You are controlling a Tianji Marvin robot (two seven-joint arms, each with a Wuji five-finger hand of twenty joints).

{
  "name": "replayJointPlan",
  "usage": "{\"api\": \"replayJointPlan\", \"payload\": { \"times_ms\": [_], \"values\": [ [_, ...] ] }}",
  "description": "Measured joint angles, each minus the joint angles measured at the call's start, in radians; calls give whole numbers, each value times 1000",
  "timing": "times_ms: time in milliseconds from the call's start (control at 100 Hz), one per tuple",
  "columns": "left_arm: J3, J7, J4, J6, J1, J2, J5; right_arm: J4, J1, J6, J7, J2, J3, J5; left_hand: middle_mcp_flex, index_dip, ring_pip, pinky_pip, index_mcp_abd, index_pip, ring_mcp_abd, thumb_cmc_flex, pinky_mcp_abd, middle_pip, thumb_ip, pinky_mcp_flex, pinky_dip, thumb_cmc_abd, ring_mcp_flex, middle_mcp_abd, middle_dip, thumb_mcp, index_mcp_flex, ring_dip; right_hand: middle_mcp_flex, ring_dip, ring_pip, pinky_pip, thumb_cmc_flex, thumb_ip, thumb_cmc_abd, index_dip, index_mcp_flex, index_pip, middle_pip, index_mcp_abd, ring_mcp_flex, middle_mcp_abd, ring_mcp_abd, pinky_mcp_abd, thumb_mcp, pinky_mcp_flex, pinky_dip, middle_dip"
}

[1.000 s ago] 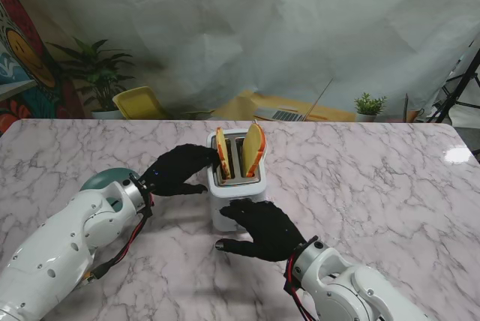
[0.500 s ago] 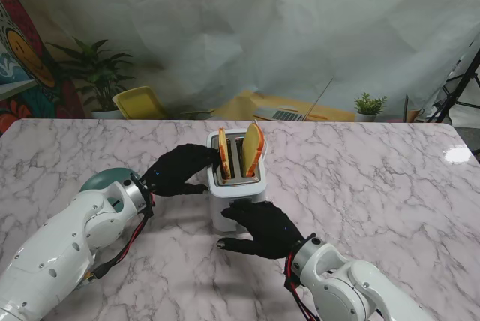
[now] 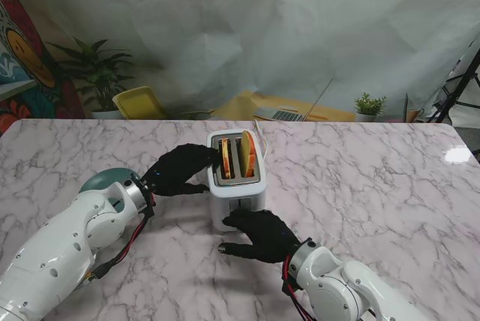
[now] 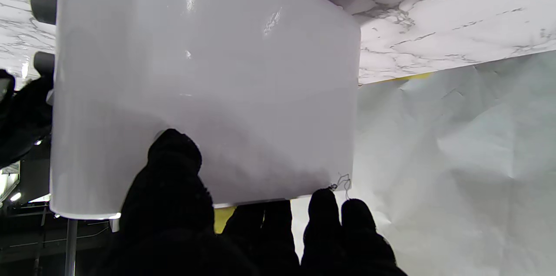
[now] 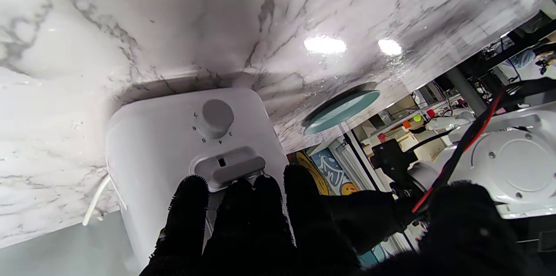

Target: Toast the toast slices

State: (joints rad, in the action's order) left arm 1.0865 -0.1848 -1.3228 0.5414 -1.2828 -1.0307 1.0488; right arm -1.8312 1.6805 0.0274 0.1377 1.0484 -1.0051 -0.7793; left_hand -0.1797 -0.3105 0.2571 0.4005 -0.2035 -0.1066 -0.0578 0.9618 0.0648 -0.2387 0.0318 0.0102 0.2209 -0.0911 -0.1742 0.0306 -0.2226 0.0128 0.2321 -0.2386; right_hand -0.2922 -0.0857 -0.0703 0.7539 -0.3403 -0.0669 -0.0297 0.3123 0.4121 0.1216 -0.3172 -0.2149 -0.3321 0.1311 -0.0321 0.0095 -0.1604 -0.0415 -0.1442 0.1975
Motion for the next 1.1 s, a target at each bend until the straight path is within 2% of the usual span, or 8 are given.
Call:
{"api": "replayJointPlan", "payload": {
  "times_ms": [160, 380, 650, 750, 850, 920, 1100],
  "values": [
    [0, -4, 2, -1, 1, 0, 4, 23, -13, -2, -10, 0, 15, 18, 0, 0, 0, 0, 0, 0, 0, 1, 0, 0, 0, 0, 0, 0, 0, 0, 0, 0, 0, 0, 14, -12, 0, 0, -2, 2, 0, 0, 0, 11, -37, 0, 5, -23, -33, 0, 0, 1, 0, 14],
    [0, -9, 4, -3, 1, 0, 7, 39, -27, -11, -14, -3, 22, 47, 0, 0, 0, 10, 2, 0, 0, 2, 0, 0, 0, 0, 0, 0, -1, 0, 0, 0, 0, 0, 26, -26, -4, 0, -3, 8, 0, 0, -3, 11, -64, 2, 1, -78, -86, -13, 13, 11, 1, 22],
    [-4, -18, 6, -5, 2, 0, 11, 29, -9, -6, -7, 3, 5, 32, 0, 0, 0, 10, 3, 0, 0, 2, 0, 0, 0, 0, 0, 0, -1, 0, 0, 0, 0, 0, 28, -18, 0, 0, -3, 8, 0, 0, -3, 11, -36, 9, 14, -85, -87, -13, 14, 12, 1, 21],
    [-5, -21, 6, -5, 2, 0, 12, 9, 16, 1, -2, 6, -11, 14, 0, 0, 0, 10, 3, 0, 0, 2, 0, 0, 1, 0, 0, 0, -1, 0, 0, 0, 0, 0, 28, -4, 19, 0, -3, 8, 0, 0, -3, 12, -26, 9, 26, -26, -24, -13, 15, 12, 1, 19],
    [-6, -23, 6, -6, 2, 0, 14, -23, 43, 15, -7, 6, -28, -22, 0, 0, 0, 11, 3, 0, 0, 2, 0, 0, 2, 0, 0, 0, -1, 0, 0, 0, 0, 0, 15, 3, 20, 0, -3, 8, 0, 0, -3, 12, -26, 9, 28, 3, 11, -13, 15, 12, 1, 19],
    [-6, -23, 6, -7, 2, 0, 14, -48, 59, 30, -11, 5, -38, -37, 0, 0, 0, 11, 3, 0, 0, 2, 0, 0, 2, 0, 0, 0, -1, 0, 0, 0, 0, 0, 9, -1, 16, 0, -4, 8, -11, 0, -3, 13, -26, 9, 13, 30, 64, -13, 15, 13, 1, 19],
    [-7, -26, 6, -10, 1, 0, 15, -126, 99, 79, -10, 1, -71, -82, 0, 0, 0, 11, 4, 0, 0, 2, 0, 0, 6, 0, 0, 0, -1, 0, 0, 0, 0, 0, 6, -13, -2, 0, -5, 8, -11, 0, -3, 17, -26, 9, 5, 31, 69, -13, 24, 13, 1, 19]
  ]
}}
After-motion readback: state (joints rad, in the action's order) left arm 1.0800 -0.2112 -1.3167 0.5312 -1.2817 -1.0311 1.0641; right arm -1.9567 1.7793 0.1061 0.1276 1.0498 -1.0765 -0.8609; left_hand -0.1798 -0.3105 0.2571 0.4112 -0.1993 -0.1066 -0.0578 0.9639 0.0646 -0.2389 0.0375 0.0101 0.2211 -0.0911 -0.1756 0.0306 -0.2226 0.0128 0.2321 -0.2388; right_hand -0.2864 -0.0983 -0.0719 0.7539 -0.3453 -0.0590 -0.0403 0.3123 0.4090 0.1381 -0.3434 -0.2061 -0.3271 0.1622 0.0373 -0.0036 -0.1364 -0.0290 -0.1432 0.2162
